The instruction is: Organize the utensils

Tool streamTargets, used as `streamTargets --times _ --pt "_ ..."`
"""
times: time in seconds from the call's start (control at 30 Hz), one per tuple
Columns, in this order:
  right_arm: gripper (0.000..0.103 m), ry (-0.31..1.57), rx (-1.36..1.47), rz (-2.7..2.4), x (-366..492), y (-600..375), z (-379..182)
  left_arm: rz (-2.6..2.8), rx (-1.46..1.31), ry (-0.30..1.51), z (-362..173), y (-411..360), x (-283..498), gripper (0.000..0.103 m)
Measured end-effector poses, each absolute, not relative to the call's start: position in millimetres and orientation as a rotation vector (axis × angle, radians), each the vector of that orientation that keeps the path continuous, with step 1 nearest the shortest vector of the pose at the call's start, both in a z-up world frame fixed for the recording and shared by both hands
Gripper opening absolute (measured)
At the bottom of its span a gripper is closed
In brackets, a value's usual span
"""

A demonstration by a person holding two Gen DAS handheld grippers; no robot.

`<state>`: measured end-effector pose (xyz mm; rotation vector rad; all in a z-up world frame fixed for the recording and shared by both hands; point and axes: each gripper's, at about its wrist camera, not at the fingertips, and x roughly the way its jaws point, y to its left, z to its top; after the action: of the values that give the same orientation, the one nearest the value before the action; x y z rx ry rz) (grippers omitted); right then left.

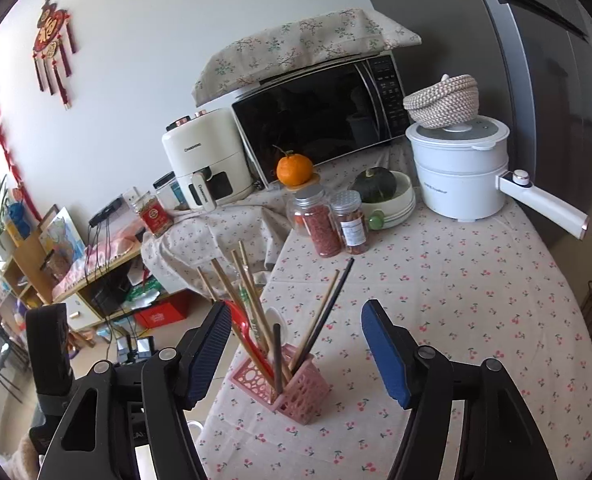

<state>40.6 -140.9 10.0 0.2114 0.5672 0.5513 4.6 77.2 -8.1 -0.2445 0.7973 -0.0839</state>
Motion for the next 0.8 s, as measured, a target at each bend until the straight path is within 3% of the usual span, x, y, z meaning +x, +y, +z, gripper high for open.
streamTargets --times 0.2,0.23,0.8 --pt "0.093 0.594 0.210 0.413 11.6 -173.8 11.2 -0.082 -0.211 0.794 2.0 50.6 -12.3 0.100" --pt "0.103 0.595 0.209 0.395 5.8 -178.3 11.2 -0.076 -0.200 0.794 2.9 45.8 -15.4 0.101" --pt "0.103 0.546 0.025 0.116 -47.5 -196.7 3.8 0.036 -0.011 0.658 23.8 4.8 -51.5 0.102"
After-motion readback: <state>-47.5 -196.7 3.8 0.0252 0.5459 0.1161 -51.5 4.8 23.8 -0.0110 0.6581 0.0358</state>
